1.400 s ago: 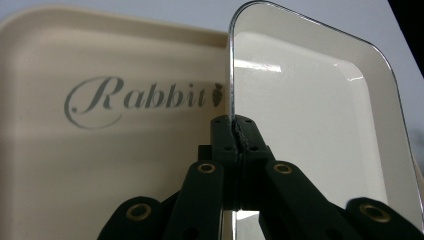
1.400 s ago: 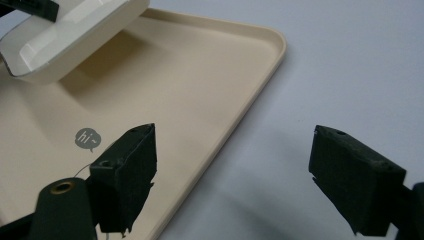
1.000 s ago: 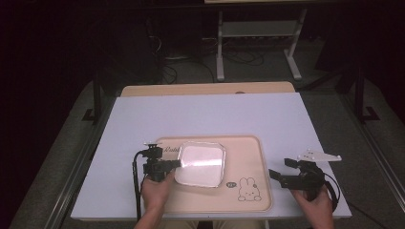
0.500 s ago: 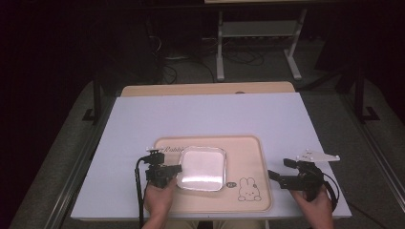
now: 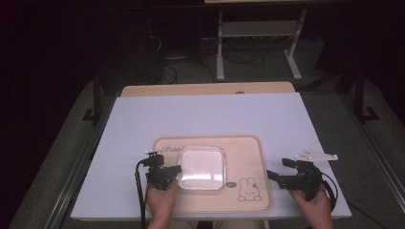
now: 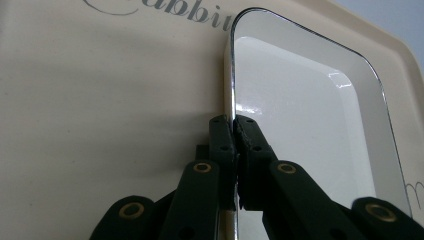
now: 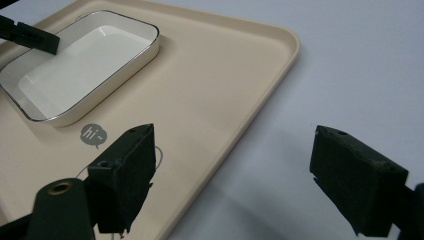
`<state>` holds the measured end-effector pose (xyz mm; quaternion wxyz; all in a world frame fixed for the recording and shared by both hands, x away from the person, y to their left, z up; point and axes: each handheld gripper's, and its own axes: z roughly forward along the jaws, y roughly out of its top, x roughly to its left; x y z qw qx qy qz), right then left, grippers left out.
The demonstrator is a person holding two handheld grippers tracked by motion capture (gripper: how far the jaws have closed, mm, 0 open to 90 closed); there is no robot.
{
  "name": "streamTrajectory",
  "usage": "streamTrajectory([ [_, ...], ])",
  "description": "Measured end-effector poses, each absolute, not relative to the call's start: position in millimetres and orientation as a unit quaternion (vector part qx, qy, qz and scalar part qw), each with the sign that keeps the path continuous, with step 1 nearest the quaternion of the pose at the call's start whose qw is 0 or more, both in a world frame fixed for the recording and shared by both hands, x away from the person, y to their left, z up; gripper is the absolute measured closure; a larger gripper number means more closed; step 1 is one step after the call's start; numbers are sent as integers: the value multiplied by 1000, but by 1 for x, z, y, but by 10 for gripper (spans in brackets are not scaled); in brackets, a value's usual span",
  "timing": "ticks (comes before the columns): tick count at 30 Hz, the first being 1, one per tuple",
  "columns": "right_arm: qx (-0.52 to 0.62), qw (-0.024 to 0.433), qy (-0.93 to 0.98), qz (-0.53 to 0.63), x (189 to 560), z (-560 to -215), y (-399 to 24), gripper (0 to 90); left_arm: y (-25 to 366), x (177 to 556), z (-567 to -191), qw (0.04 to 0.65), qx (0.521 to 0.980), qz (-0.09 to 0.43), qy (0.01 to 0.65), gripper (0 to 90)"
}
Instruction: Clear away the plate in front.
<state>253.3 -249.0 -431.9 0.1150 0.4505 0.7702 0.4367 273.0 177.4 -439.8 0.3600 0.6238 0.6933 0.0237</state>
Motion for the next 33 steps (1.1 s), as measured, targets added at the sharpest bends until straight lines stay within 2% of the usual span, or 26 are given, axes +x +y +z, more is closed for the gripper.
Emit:
streamTrajectory([
  [3, 451, 116, 770, 436, 254, -432, -248, 170, 175, 271, -439, 362, 624, 25, 692, 813],
  [20, 451, 122, 767, 439, 251, -430, -249, 172, 178, 266, -438, 370, 629, 23, 683, 783],
  [33, 454, 123, 765, 440, 252, -429, -250, 172, 188, 269, -432, 384, 642, 37, 663, 668],
])
